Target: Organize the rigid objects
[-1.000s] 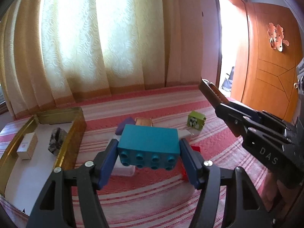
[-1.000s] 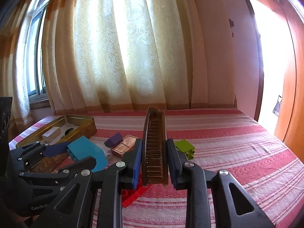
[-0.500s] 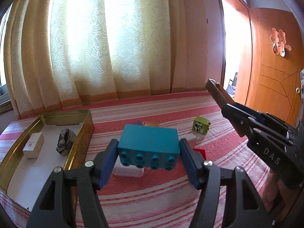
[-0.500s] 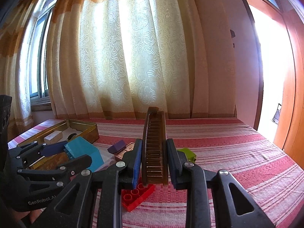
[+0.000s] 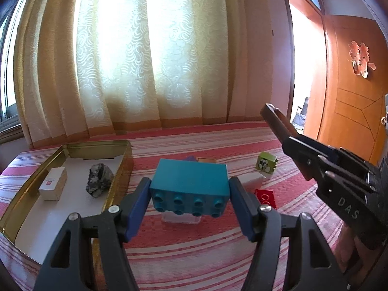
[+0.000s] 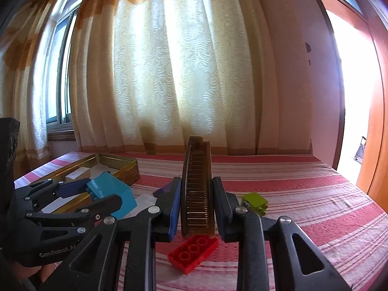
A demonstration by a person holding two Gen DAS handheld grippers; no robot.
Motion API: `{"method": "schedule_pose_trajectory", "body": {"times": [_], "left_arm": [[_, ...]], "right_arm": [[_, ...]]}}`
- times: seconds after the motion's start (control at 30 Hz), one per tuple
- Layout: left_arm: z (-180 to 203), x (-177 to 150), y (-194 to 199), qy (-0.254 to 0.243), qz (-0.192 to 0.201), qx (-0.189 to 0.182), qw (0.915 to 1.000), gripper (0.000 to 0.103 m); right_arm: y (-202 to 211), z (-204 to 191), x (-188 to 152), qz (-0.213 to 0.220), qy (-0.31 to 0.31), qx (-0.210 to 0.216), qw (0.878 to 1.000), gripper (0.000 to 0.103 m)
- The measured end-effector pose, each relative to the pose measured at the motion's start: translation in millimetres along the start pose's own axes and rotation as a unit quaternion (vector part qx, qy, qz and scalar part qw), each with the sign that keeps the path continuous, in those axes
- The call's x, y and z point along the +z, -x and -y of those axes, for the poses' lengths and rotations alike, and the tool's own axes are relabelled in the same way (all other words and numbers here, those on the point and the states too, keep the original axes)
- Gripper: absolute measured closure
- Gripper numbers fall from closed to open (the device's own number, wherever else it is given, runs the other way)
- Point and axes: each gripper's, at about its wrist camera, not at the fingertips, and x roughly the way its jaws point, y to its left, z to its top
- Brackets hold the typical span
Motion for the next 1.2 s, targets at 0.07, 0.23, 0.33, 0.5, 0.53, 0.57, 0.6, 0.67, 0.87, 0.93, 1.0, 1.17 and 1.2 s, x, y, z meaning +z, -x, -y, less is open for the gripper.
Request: {"method": "schedule_pose_trajectory", "body": {"times": [0.07,0.23,0.33,0.5,0.53,0.57,0.6,0.67,0.87,0.93,1.0,1.17,1.2], "left_arm": [[-4.9,-0.7,3.4,0.002,0.002,0.004,1.0000,0.038],[-16.9,-0.9,8.9,0.010,0.005,0.010,0.9999,0.038],[-25.4,-1.1,12.6,0.014,0.008,0.016,0.9997,0.038],[-35.9,-1.6,18.0,0.015,0.012,0.027,0.9995,0.038],[-38.7,-1.9,18.7,0.016,0.011,0.029,0.9994,0.038],[-40.6,-2.0,19.3,0.018,0.011,0.030,0.9993,0.038],[-42.7,-2.2,20.1,0.019,0.012,0.031,0.9993,0.038],[-48.2,-2.5,21.7,0.022,0.012,0.034,0.9991,0.038],[-63.0,-3.7,25.6,0.033,0.014,0.044,0.9984,0.038],[-66.3,-4.3,27.1,0.035,0.015,0.047,0.9982,0.038],[-70.4,-4.9,28.7,0.037,0.016,0.049,0.9980,0.038],[-77.4,-6.1,31.4,0.038,0.017,0.054,0.9976,0.038],[-78.5,-6.2,32.2,0.039,0.018,0.055,0.9976,0.038]], "right_arm": [[-0.5,-4.8,-0.2,0.001,0.001,0.006,1.000,0.076],[-2.4,-15.5,-0.3,0.003,0.006,0.019,1.000,0.076],[-4.9,-23.2,-0.4,0.002,0.009,0.027,1.000,0.076],[-9.4,-36.7,-0.2,-0.001,0.016,0.040,0.999,0.076],[-10.3,-38.7,-0.3,-0.002,0.018,0.043,0.999,0.076],[-11.6,-42.3,0.1,-0.003,0.019,0.046,0.999,0.076],[-12.6,-45.7,0.3,-0.003,0.020,0.050,0.999,0.076],[-14.4,-51.3,0.6,-0.004,0.023,0.056,0.998,0.076],[-19.5,-69.0,1.0,-0.005,0.031,0.072,0.997,0.076],[-21.6,-73.9,0.8,-0.006,0.033,0.076,0.997,0.076],[-22.8,-77.6,0.9,-0.006,0.035,0.079,0.996,0.076],[-25.6,-87.7,1.6,-0.008,0.040,0.087,0.995,0.076],[-26.1,-89.2,1.8,-0.008,0.041,0.088,0.995,0.076]]}}
